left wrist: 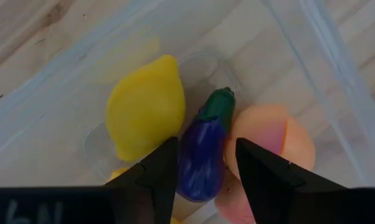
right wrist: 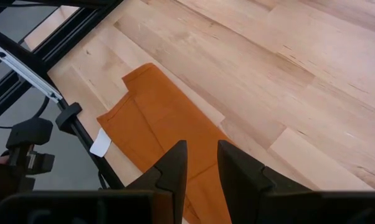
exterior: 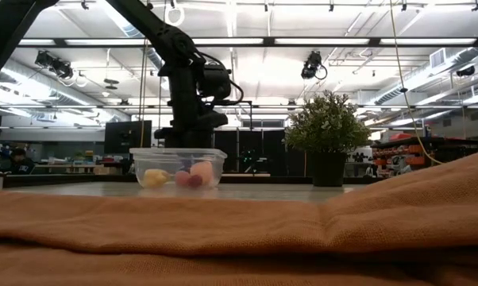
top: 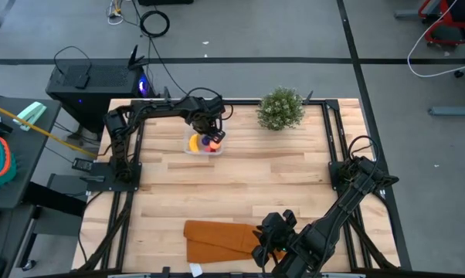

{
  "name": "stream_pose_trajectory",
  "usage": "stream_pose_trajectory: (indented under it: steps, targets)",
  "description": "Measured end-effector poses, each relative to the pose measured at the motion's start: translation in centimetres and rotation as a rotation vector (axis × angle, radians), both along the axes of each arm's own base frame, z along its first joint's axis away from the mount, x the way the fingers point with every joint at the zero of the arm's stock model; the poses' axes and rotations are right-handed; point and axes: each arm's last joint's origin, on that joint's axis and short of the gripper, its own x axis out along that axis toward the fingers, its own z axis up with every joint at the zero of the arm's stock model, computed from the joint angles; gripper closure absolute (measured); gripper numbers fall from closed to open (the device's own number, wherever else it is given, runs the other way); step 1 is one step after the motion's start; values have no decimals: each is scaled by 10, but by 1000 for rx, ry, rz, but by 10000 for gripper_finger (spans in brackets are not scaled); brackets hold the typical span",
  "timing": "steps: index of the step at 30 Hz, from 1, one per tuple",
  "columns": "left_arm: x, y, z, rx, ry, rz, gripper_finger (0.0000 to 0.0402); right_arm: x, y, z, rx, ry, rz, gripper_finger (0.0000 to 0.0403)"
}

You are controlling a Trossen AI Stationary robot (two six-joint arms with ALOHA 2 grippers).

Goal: Pick and placing Produce into tupperware
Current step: Return to Home Position

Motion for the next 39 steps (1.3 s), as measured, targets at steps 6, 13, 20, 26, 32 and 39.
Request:
stream_pose_trajectory:
  steps: [6,13,20,26,32,39]
  targets:
    - [1,-2,0,3,0,-7,217,0,0,0,-1,1,1,308]
    - [2,-3,0,-4,-4,-23,212,0,0,0,-1,1,1,308]
    - [3,-6,6,-75,-18,-62,228,0,0,0,-1,1,1,308]
    - [8,-2,28,-53,-16,-108,237,0,0,0,-1,1,1,308]
    - [17,1,64,-24,-53,-133,241,0,0,0,-2,1,1,308]
    - [18,-5,105,-14,-30,-226,239,0,0,0,-14,6,15,308]
